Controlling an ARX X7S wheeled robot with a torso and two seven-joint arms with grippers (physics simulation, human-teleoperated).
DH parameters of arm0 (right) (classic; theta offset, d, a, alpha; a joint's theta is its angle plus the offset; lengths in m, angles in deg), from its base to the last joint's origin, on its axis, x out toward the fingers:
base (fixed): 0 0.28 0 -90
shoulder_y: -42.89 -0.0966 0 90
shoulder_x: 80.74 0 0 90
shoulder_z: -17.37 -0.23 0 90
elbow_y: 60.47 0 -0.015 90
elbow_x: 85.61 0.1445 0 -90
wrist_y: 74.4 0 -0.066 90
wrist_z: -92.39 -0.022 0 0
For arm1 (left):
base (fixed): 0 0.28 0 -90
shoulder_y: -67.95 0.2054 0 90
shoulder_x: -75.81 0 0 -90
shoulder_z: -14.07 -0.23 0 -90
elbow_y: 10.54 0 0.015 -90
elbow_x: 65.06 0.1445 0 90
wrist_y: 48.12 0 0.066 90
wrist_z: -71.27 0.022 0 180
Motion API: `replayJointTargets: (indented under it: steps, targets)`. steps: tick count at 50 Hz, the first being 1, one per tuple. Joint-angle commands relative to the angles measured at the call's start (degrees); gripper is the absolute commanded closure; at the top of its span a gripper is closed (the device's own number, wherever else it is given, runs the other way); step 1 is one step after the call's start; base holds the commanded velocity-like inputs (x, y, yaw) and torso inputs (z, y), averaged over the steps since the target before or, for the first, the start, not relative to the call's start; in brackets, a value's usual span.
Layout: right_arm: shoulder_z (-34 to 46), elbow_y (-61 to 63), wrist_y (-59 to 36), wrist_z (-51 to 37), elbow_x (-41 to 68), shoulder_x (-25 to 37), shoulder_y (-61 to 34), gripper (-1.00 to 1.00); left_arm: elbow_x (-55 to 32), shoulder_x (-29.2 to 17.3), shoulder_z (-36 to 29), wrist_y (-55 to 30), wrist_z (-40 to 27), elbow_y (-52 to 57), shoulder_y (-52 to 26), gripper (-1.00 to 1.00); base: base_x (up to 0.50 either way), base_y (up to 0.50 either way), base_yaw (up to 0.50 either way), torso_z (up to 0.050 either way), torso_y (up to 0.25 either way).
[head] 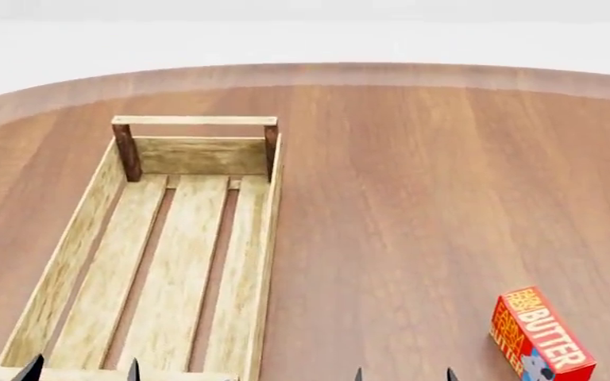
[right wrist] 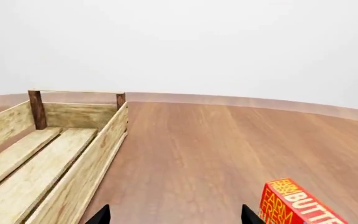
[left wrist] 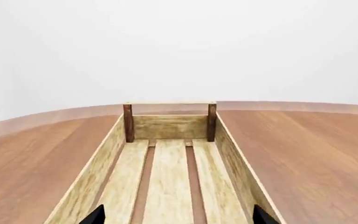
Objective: Pick up the cream cheese and put it in the tray.
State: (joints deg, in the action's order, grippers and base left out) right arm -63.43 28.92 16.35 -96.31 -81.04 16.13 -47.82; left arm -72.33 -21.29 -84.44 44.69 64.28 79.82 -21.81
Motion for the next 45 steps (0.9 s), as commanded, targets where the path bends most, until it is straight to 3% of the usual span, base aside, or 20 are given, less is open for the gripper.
replayJointTargets:
  steps: [1, 15, 45]
  targets:
    - [1.0, -0.1, 0.2, -0.7, 0.0, 0.5, -0.1, -1.00, -0.5, -0.6, -0.5, 0.0, -0.6, 0.1, 0.0, -1.00, 0.30, 0.37, 0.00, 0.050, 0.078]
    - [1.7, -0.1, 0.3, -1.3, 0.4, 1.0, -0.3, -1.00, -1.4, -1.2, -1.1, -0.2, -1.0, 0.5, -0.1, -1.00, 0.30, 0.37, 0.00, 0.050, 0.079]
    - [2.2, -0.4, 0.5, -2.2, 2.9, 1.8, -0.4, -1.00, -1.3, -2.1, -2.6, 1.4, -2.3, -0.1, -0.1, -1.00, 0.32, 0.35, 0.00, 0.000, 0.000]
